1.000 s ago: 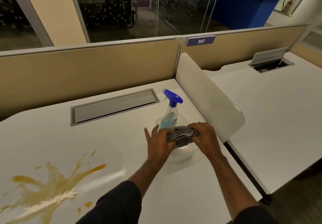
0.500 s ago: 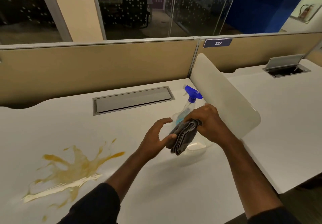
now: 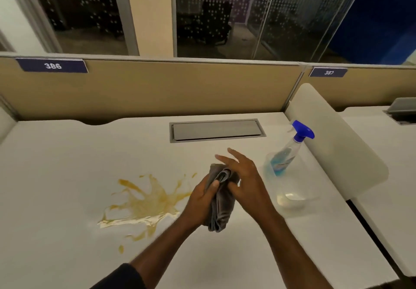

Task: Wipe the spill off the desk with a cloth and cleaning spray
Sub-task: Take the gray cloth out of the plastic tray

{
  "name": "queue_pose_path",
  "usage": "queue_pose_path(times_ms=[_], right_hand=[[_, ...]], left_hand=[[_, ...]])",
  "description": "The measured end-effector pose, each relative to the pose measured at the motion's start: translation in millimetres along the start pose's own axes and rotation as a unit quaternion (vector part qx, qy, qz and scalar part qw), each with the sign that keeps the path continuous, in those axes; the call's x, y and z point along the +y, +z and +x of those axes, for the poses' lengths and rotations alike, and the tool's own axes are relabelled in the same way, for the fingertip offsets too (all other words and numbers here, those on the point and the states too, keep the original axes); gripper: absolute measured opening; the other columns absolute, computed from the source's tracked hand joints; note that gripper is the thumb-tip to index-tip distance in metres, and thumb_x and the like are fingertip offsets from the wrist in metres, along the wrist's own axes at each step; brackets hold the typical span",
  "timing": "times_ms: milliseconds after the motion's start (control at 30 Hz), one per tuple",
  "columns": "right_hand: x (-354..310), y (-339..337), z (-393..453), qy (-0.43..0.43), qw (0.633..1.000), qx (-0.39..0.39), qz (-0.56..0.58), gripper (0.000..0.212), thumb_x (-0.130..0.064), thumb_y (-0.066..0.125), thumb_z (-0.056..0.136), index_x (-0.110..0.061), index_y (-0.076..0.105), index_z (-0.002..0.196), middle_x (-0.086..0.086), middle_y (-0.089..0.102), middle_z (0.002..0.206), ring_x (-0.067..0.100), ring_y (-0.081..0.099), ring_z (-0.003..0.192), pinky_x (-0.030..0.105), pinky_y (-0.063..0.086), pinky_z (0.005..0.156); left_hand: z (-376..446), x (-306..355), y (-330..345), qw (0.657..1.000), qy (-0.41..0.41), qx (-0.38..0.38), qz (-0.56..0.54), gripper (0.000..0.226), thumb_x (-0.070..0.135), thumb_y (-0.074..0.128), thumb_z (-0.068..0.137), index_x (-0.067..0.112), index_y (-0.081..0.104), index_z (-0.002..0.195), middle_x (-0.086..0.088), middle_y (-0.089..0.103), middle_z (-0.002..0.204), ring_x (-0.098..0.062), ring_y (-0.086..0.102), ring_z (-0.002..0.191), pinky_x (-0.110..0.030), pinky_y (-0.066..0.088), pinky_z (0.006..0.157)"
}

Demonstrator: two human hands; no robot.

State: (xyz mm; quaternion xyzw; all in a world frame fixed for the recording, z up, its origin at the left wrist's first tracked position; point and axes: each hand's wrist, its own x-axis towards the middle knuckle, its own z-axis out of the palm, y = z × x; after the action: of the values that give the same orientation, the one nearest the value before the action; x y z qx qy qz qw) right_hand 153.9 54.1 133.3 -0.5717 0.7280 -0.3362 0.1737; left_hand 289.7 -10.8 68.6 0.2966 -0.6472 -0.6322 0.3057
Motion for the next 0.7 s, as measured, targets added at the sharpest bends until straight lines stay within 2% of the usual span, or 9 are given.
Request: queue_pose_path(times_ms=[67,133,233,300,367,500,567,633,700], right_hand=[[-14.1,33.3,-14.3,0.066,0.997,0.048,0.013,0.063,-0.009,0.068,0.092,-0.038,0.050,0.145,-0.007,0.044,0.156,0.013,0.036,0.145,0.030,0.030,0.120],[-27.6,62.6,-26.6,0.103,0.992,0.066,0.041,0.056,-0.022,0.069,0.094,-0.036,0.049,0.146,-0.010,0.048,0.153,0.010,0.041,0.142,0.024,0.031,0.116],[-48.8,95.3,-36.1,0.145,0.977,0.034,0.155,0.059,-0.057,0.064,0.087,-0.054,0.042,0.142,-0.033,0.049,0.139,-0.010,0.046,0.129,0.012,0.039,0.103],[-59.3,110.2,-35.6,0.183,0.959,0.006,0.215,0.076,-0.068,0.062,0.078,-0.055,0.033,0.147,-0.035,0.047,0.134,-0.010,0.047,0.123,0.007,0.042,0.093],[-66.1,120.1,-31.6,0.185,0.948,-0.023,0.257,0.080,-0.063,0.065,0.079,-0.046,0.035,0.151,-0.026,0.053,0.137,-0.003,0.055,0.124,0.012,0.051,0.092],[-81.9,123.9,-24.0,0.182,0.932,-0.016,0.313,0.058,-0.050,0.074,0.083,-0.043,0.050,0.136,-0.016,0.068,0.128,0.005,0.066,0.116,0.023,0.057,0.092],[-92.8,118.2,-19.0,0.200,0.918,0.004,0.344,0.047,-0.042,0.071,0.089,-0.032,0.057,0.133,-0.006,0.072,0.124,0.013,0.069,0.114,0.030,0.059,0.093],[-106.2,105.1,-14.6,0.227,0.894,0.028,0.386,0.032,-0.028,0.062,0.094,-0.019,0.064,0.125,0.004,0.077,0.113,0.020,0.074,0.103,0.035,0.062,0.085],[-120.7,86.1,-12.2,0.263,0.843,0.052,0.467,0.023,-0.022,0.059,0.093,-0.013,0.067,0.113,0.010,0.077,0.098,0.020,0.077,0.084,0.034,0.062,0.066]], left_hand=[[-17.4,-6.0,-14.8,0.998,-0.023,0.049,-0.021,0.029,0.035,0.040,0.101,0.041,0.053,0.127,0.012,0.064,0.125,-0.003,0.060,0.115,-0.019,0.046,0.097],[-31.9,-8.7,-30.4,0.993,-0.052,0.089,-0.058,0.027,0.034,0.040,0.101,0.041,0.057,0.122,0.009,0.068,0.119,-0.006,0.064,0.111,-0.020,0.049,0.091],[-46.2,-6.5,-54.3,0.986,-0.068,0.122,-0.093,0.030,0.037,0.039,0.101,0.034,0.060,0.123,0.006,0.072,0.113,-0.007,0.067,0.104,-0.020,0.052,0.087],[-51.5,0.7,-69.7,0.986,-0.067,0.126,-0.086,0.031,0.040,0.040,0.100,0.033,0.060,0.123,0.007,0.072,0.111,-0.005,0.068,0.101,-0.018,0.053,0.084],[-54.9,8.9,-83.9,0.990,-0.056,0.110,-0.073,0.030,0.041,0.040,0.100,0.033,0.061,0.121,0.007,0.072,0.109,-0.004,0.068,0.099,-0.018,0.053,0.082],[-61.9,28.3,-111.4,0.994,-0.006,0.101,-0.034,0.026,0.039,0.042,0.100,0.033,0.063,0.114,0.009,0.071,0.104,-0.006,0.067,0.099,-0.021,0.052,0.083],[-61.9,41.1,-125.8,0.995,0.024,0.097,-0.031,0.027,0.041,0.044,0.097,0.031,0.065,0.110,0.008,0.071,0.101,-0.008,0.068,0.095,-0.025,0.055,0.081],[-62.4,57.2,-142.2,0.993,0.032,0.101,-0.047,0.029,0.046,0.047,0.092,0.027,0.069,0.097,0.001,0.072,0.094,-0.014,0.069,0.088,-0.034,0.058,0.075],[-58.4,63.6,-164.6,0.978,0.005,0.116,-0.171,0.034,0.049,0.052,0.089,0.021,0.072,0.090,-0.004,0.073,0.090,-0.023,0.070,0.088,-0.040,0.058,0.072]])
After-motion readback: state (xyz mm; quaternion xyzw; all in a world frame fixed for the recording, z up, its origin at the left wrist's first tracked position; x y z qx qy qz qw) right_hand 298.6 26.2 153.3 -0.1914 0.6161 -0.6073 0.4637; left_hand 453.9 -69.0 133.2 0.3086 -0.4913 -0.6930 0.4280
